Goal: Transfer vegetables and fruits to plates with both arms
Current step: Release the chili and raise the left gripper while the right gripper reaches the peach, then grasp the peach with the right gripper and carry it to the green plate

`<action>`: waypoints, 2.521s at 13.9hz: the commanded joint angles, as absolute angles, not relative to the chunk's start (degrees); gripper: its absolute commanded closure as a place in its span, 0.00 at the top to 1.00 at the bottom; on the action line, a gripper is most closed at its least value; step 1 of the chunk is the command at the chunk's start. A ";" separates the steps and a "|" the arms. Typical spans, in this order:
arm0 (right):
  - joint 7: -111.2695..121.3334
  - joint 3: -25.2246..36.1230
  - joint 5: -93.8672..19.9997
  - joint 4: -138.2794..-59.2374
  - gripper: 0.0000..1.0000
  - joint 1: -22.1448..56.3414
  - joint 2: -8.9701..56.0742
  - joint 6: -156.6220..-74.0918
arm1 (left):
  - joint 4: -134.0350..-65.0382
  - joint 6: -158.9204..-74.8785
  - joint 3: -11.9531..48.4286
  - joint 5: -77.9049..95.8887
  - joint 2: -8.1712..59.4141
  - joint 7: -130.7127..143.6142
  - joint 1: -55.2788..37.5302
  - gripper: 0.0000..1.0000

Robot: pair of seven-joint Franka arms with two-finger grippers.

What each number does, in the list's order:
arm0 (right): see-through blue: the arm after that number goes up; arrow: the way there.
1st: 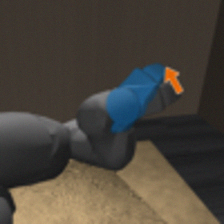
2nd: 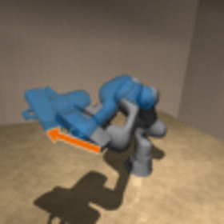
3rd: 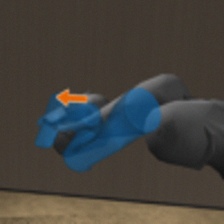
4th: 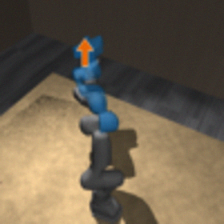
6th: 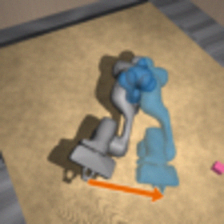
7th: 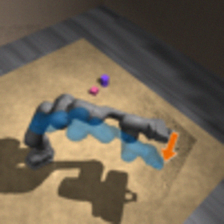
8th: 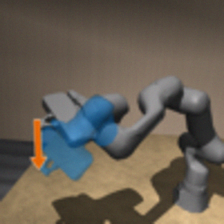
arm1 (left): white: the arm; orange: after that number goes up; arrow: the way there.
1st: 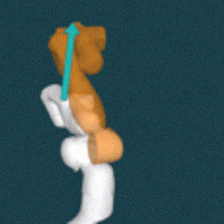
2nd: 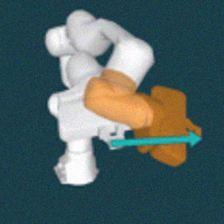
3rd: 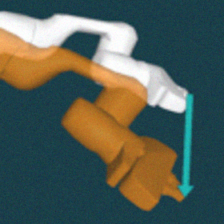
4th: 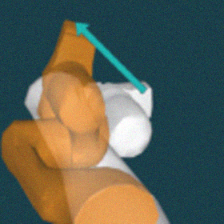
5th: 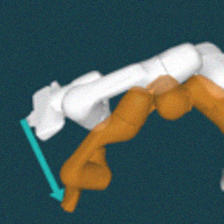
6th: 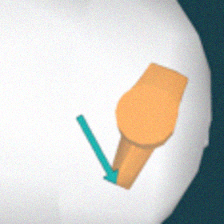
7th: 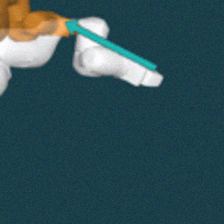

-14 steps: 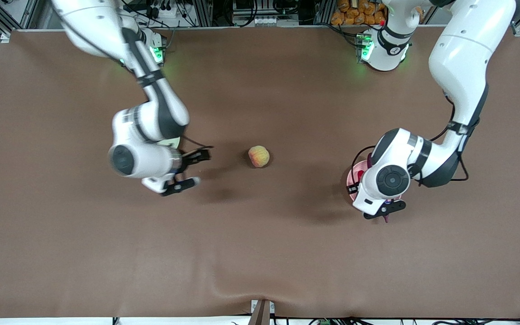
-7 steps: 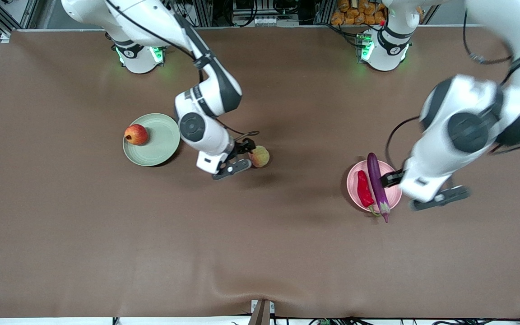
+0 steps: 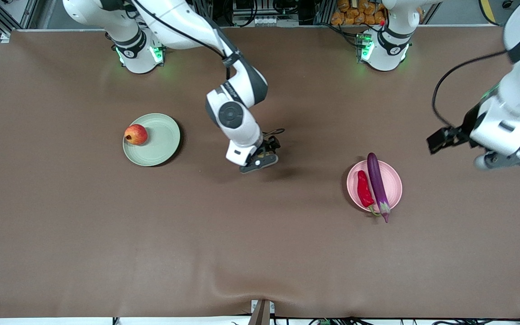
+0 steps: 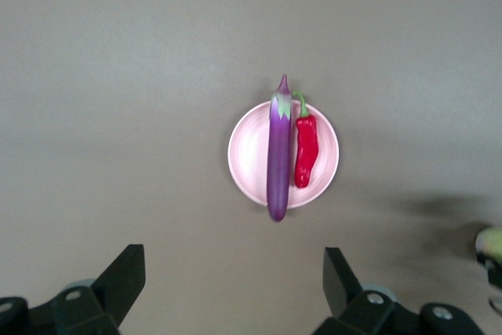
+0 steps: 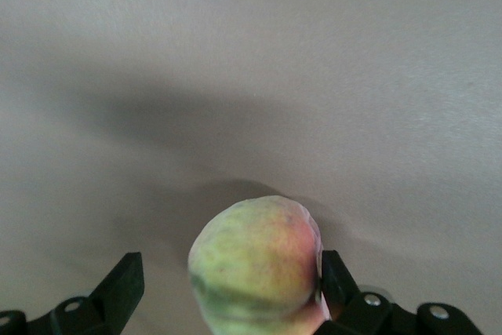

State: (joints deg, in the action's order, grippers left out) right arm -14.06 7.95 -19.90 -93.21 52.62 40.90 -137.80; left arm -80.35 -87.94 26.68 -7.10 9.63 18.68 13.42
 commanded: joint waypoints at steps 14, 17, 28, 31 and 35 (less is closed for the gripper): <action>-14.95 9.14 -15.82 -97.28 0.24 44.68 30.80 -128.62 | -92.73 -81.91 -3.52 2.11 -5.10 -1.15 -5.89 1.00; -13.71 9.93 -15.38 -99.83 0.24 37.28 23.40 -119.55 | -85.80 -81.83 -1.67 2.02 1.75 2.02 -5.18 1.00; 5.60 12.13 -7.91 -125.06 0.26 21.28 16.00 -121.03 | -89.47 -82.18 1.23 1.23 -2.90 5.19 -4.83 1.00; 7.65 11.87 -10.44 -126.30 0.42 20.65 16.70 -120.07 | -88.60 -82.27 1.06 1.14 -2.38 5.10 -4.83 1.00; 7.82 11.87 -15.38 -126.21 0.86 22.32 17.84 -118.04 | -88.07 -82.18 0.79 1.23 -2.11 5.01 -4.49 1.00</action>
